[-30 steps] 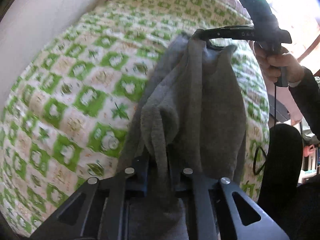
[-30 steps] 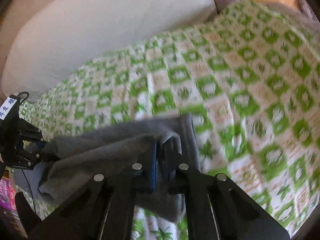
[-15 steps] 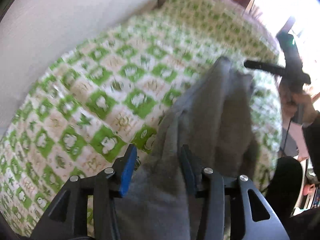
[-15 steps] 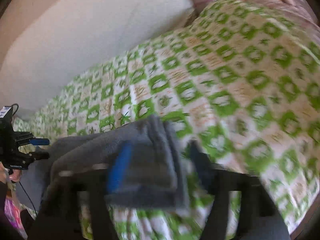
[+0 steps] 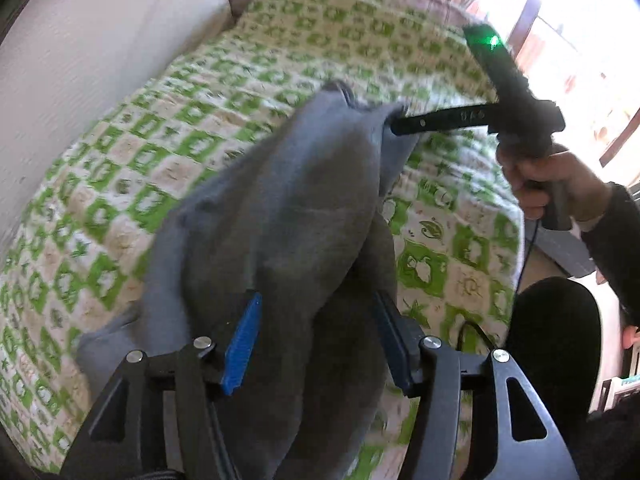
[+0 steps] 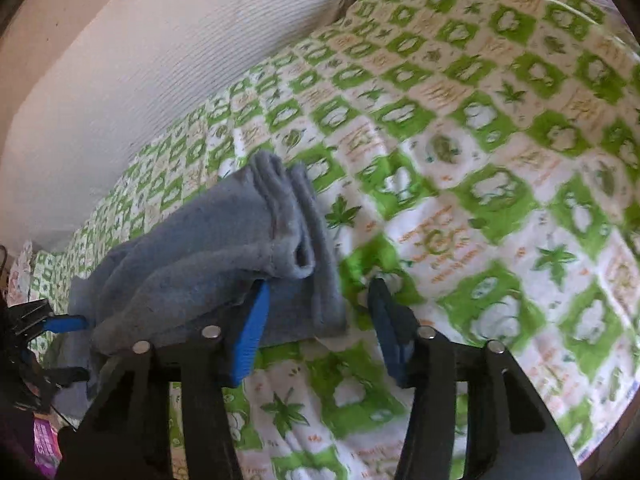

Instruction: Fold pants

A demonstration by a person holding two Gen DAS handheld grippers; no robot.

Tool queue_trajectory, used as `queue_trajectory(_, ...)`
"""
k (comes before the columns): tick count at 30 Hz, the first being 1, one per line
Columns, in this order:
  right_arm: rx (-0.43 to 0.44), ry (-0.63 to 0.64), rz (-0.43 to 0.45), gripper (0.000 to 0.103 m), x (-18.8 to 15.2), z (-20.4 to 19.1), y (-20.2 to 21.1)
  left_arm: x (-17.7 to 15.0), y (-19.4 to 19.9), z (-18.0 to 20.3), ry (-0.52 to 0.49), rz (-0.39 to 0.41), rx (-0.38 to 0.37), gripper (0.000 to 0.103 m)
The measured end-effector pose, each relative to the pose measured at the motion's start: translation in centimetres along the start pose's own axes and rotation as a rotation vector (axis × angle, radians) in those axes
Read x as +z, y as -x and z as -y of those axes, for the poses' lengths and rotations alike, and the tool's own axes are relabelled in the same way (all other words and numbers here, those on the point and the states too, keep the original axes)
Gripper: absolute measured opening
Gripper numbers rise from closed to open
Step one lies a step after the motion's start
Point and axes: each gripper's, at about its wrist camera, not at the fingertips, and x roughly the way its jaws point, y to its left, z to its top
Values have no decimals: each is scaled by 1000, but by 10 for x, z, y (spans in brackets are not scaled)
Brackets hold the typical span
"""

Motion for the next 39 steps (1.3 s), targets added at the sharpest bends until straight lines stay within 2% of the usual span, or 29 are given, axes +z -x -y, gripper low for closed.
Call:
queue_trajectory(1, 7, 11, -2, 24, 0, -3, -2, 6, -8, 4, -4, -8, 15, 57)
queue_trajectory(2, 5, 22, -14, 19, 0, -5, -4, 10, -17, 8, -6, -23, 45, 55)
queue_trajectory(4, 9, 39, -12, 15, 0, -7, -4, 14, -27, 10, 19, -46, 44, 22)
queue_trajectory(5, 12, 44, -3, 15, 0, -8, -1, 17, -31, 10, 39, -54, 33, 11)
queue_trajectory(7, 4, 46, 23, 14, 2, -7, 8, 22, -33, 13, 57, -51, 35, 11)
queue_trajectory(11, 24, 8, 80, 14, 14, 8, 36, 34, -17, 35, 32, -2, -10, 11)
queue_trajectory(14, 13, -3, 72, 14, 14, 18, 39, 38, -22, 53, 59, -3, -89, 11)
queue_trajectory(15, -7, -6, 51, 14, 11, 20, 32, 36, -29, 60, 59, -13, -90, 11)
queue_trajectory(17, -47, -27, -13, 20, 3, 26, 15, 25, -43, 72, 59, -39, -69, 15)
queue_trajectory(18, -51, -36, -28, 20, -1, 28, 10, 20, -44, 74, 71, -36, -77, 20)
queue_trajectory(19, -47, -45, -18, 25, -3, 30, 13, 17, -42, 74, 86, -24, -94, 21)
queue_trajectory(21, -98, -49, 12, 47, -2, 30, 28, 10, -28, 68, 121, 3, -129, 23)
queue_trajectory(22, -126, -45, 34, 61, -2, 28, 36, 5, -18, 64, 135, 18, -145, 25)
queue_trajectory(24, -111, -37, 112, 64, 0, 23, 56, -2, 1, 57, 151, 54, -154, 26)
queue_trajectory(27, -21, -11, 126, 64, 3, 8, 63, -8, 23, 45, 181, 96, -132, 33)
queue_trajectory(29, -51, 6, 124, 64, 5, -1, 58, -18, 39, 33, 208, 124, -108, 33)
queue_trajectory(31, -116, 11, 64, 63, 9, -7, 37, -27, 46, 14, 247, 132, -78, 37)
queue_trajectory(33, -92, 17, 20, 22, 9, -6, 20, -39, 47, -1, 294, 123, -61, 37)
queue_trajectory(34, -111, 26, 9, 10, 8, -6, 15, -46, 47, -9, 313, 115, -52, 37)
queue_trajectory(39, -217, -13, -4, 12, 4, 16, 20, -88, 32, -40, 401, 38, -2, 37)
